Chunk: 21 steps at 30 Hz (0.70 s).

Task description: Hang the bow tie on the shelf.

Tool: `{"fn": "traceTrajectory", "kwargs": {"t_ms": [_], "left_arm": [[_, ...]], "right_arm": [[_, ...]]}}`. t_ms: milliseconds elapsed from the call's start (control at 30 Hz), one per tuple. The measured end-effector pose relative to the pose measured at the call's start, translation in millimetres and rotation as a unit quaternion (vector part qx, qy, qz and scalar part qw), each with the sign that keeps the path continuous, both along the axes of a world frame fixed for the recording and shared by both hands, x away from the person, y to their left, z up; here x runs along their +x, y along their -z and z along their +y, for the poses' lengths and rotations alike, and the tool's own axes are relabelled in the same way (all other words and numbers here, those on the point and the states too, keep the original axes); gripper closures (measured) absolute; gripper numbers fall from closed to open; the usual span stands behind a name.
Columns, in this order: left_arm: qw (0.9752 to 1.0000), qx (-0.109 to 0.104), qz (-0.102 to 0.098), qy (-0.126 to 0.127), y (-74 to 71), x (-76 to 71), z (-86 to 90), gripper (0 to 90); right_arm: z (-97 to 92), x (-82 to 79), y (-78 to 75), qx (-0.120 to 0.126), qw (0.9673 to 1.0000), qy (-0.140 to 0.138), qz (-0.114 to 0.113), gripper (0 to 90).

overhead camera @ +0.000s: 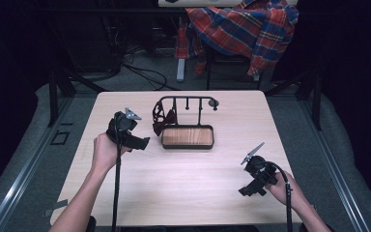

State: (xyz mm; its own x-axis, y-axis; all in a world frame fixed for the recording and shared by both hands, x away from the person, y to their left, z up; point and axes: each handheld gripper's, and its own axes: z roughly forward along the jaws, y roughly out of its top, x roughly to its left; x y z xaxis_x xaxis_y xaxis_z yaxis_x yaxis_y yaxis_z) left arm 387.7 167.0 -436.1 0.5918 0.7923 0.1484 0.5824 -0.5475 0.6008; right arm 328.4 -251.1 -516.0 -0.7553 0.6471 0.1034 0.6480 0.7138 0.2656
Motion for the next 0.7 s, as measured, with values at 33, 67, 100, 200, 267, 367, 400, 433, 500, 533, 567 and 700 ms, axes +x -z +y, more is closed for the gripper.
{"fn": "traceTrajectory", "kwargs": {"t_ms": [33,67,100,200,267,367,400,433,500,533,567,700], "left_arm": [[1.0000,0.000,0.000,0.000,0.0,0.0,0.0,11.5],[0.9999,0.005,0.010,0.001,4.5,-5.0,1.4,10.6],[0.9999,0.005,0.010,0.001,4.5,-5.0,1.4,9.8],[0.9996,0.015,0.025,0.001,16.3,-14.8,2.7,8.9],[0.9992,0.023,0.034,0.002,23.0,-19.6,3.8,8.3],[0.9987,0.030,0.042,0.000,30.3,-24.8,5.4,7.4],[0.9984,0.033,0.047,-0.004,36.1,-28.4,6.7,7.2],[0.9984,0.033,0.047,-0.004,36.1,-28.4,6.7,6.8],[0.9975,0.045,0.052,-0.013,47.8,-34.5,10.1,5.7],[0.9968,0.054,0.055,-0.021,53.2,-36.2,11.5,5.3],[0.9968,0.054,0.055,-0.021,53.2,-36.2,11.5,5.1],[0.9935,0.060,0.091,-0.034,74.4,-42.1,17.2,4.3]], "right_arm": [[0.0,0.0,0.0,0.000,1.0000,0.000,0.000,15.9],[0.1,-0.1,0.1,0.000,1.0000,0.000,0.000,15.9],[0.1,-0.1,0.1,0.000,1.0000,0.000,0.000,15.9],[1.0,-1.7,0.8,0.003,0.9999,0.009,-0.007,15.9],[1.0,-1.5,0.7,0.005,1.0000,0.005,-0.003,15.9],[1.1,-1.5,0.2,0.001,1.0000,0.004,-0.003,15.9],[1.2,-1.5,0.2,0.001,1.0000,0.004,-0.003,15.9],[1.2,-1.5,0.2,0.001,1.0000,0.004,-0.003,15.9],[1.5,-1.6,0.3,0.000,1.0000,0.003,-0.004,15.9],[1.6,-1.7,0.2,0.000,1.0000,0.003,-0.005,15.9],[1.6,-1.7,0.2,0.000,1.0000,0.003,-0.005,15.9],[1.9,-2.0,-0.2,-0.001,1.0000,0.002,-0.006,15.9]]}}
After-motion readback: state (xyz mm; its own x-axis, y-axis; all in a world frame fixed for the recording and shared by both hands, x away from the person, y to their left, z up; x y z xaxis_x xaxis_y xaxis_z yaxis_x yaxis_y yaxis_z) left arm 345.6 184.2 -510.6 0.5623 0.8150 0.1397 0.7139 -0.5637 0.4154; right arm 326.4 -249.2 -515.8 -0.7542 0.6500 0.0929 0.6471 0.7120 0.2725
